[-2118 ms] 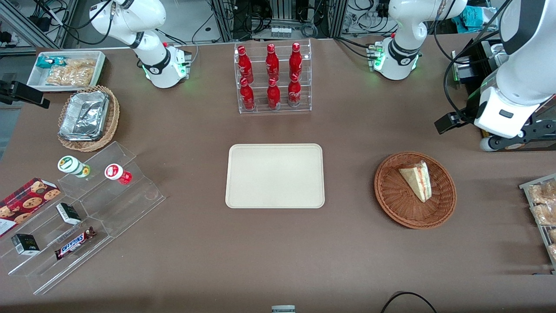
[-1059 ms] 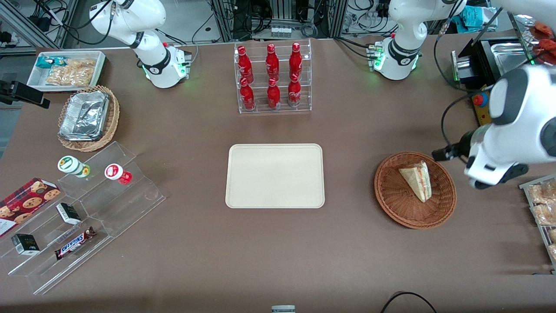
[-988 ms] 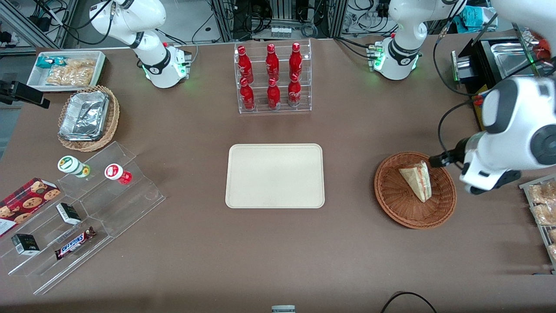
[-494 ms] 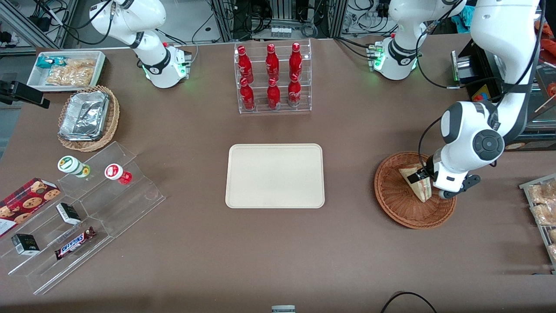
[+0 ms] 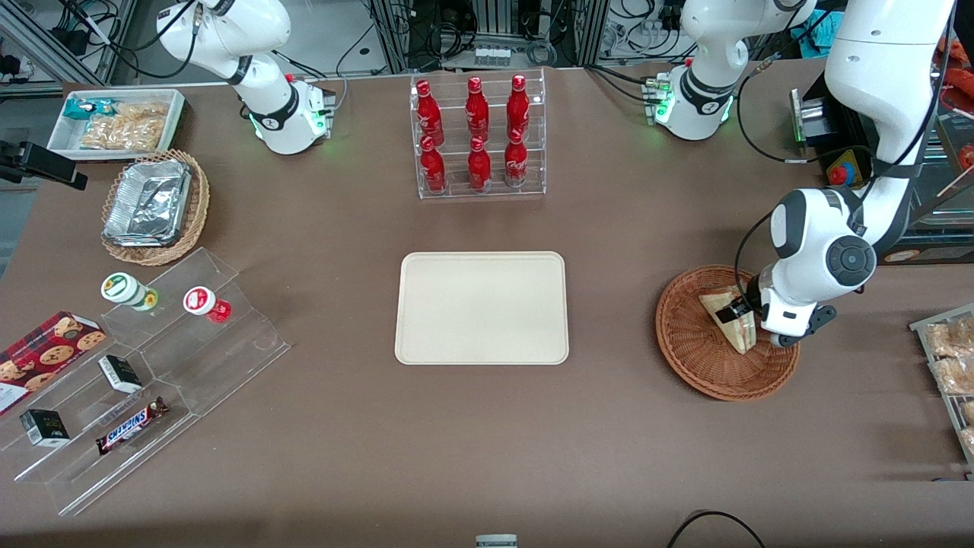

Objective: Place sandwich from basket to tray
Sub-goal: 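Lower the left gripper and close it on the sandwich wedge, then lift the sandwich and carry it toward the beige tray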

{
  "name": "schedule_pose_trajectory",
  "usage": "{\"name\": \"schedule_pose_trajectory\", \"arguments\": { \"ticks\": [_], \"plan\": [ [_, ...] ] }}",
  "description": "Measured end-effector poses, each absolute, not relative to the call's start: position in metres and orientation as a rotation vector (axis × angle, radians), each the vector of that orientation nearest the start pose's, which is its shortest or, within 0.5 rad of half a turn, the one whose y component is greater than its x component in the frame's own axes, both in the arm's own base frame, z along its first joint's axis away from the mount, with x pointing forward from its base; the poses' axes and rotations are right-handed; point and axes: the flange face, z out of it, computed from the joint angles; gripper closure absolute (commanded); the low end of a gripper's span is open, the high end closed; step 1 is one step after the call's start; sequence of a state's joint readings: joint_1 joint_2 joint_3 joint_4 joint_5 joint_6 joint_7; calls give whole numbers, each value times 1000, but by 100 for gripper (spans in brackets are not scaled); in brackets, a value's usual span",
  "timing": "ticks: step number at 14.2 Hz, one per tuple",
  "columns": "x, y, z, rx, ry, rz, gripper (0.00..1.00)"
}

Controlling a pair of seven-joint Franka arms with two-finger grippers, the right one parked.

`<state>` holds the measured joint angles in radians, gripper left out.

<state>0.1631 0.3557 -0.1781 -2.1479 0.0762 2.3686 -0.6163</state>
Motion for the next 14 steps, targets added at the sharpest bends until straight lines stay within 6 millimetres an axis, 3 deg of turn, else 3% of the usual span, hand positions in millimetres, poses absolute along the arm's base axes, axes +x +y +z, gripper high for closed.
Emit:
{"name": "schedule_pose_trajectory", "arguments": {
  "ticks": [4,7,9,11,14],
  "plan": [
    [563,-18,234,-2993,-872,163,90],
    [583,-46,265,-3004,-798,171,88],
    [600,-100,300,-3038,-670,137,88],
    [602,-181,331,-3075,-515,102,87],
    [591,-303,344,-3078,-409,149,85]
  ]
}}
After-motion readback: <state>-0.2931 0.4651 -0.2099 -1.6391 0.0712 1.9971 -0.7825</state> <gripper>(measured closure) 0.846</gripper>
